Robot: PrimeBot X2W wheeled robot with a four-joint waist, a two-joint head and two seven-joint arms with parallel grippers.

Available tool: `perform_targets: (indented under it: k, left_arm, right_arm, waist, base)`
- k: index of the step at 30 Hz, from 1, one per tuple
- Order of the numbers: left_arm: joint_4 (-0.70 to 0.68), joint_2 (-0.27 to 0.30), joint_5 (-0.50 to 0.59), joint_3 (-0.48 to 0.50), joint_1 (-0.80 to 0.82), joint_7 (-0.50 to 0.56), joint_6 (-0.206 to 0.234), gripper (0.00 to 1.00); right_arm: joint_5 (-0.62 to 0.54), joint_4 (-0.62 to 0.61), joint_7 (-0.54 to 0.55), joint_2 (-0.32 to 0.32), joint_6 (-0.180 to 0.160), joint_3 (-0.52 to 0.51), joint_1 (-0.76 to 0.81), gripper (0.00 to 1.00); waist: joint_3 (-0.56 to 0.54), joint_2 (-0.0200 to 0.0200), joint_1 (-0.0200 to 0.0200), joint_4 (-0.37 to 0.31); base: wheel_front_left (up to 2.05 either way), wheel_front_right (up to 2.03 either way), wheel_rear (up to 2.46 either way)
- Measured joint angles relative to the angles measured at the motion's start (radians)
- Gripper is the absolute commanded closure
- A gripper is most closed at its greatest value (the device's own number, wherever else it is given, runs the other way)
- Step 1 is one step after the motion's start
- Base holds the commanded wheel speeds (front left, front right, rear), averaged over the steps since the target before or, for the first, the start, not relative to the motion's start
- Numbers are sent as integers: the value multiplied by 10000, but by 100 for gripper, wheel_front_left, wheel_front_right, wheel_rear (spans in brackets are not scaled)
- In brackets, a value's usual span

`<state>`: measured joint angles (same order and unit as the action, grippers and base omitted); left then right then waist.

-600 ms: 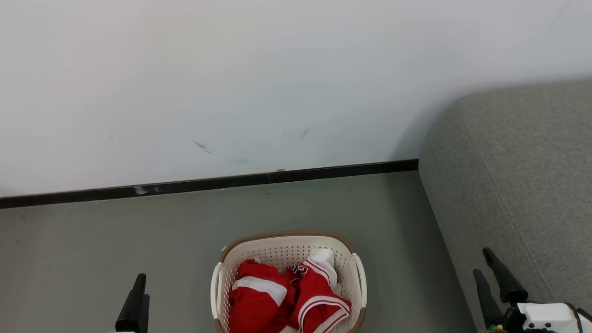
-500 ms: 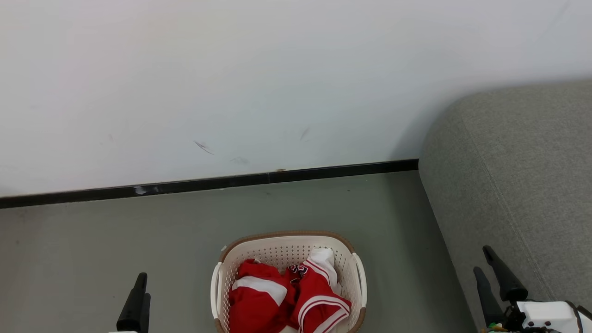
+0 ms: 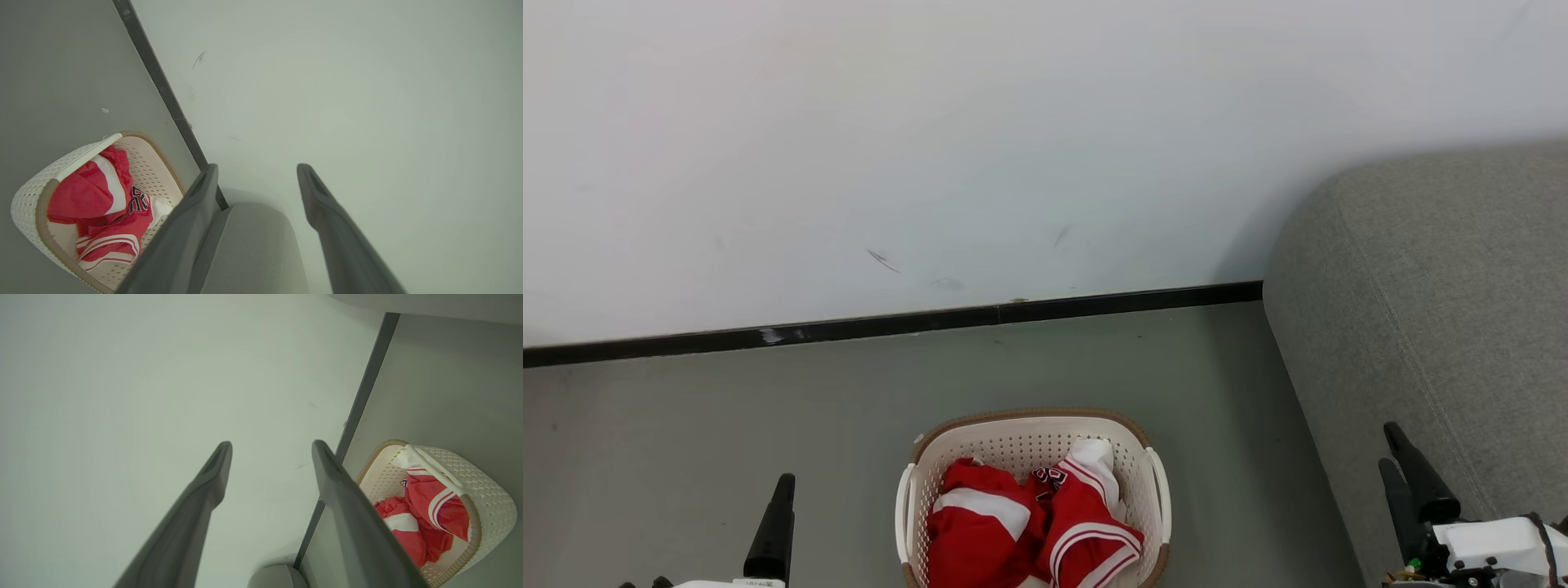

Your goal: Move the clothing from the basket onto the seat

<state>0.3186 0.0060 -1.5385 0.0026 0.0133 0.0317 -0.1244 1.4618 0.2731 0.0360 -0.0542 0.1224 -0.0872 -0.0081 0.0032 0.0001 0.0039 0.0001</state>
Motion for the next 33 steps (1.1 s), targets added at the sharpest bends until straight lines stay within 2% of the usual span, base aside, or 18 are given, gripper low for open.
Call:
perform_targets:
  k: [9,13,18,24,33]
  left_arm:
    - [0,219,1118,-178,239,-376,0,0]
    - [0,232,1622,-169,265,-525,0,0]
    - [-2,238,2307,-169,358,-715,0,0]
    - [-10,347,3457,-259,466,-905,0,0]
    - [-46,554,5229,-341,602,-1252,0,0]
  right_arm:
    - [-1375,-86,-376,-414,0,360,-5,0]
    - [-2036,-113,-545,-564,0,491,-16,0]
    - [-2993,-280,-717,-698,0,539,-136,0]
    - [-4197,-426,-913,-855,4,796,-222,0]
    - [-6228,-531,-1258,-1200,6,1246,-233,0]
  waist:
    - [-88,0,91,31]
    - [-122,0,118,49]
    - [-160,0,134,63]
    - [-192,0,129,77]
    - [-196,0,54,115]
  base:
    - [0,0,0]
    - [0,0,0]
    - [0,0,0]
    - [0,0,0]
    - [0,0,0]
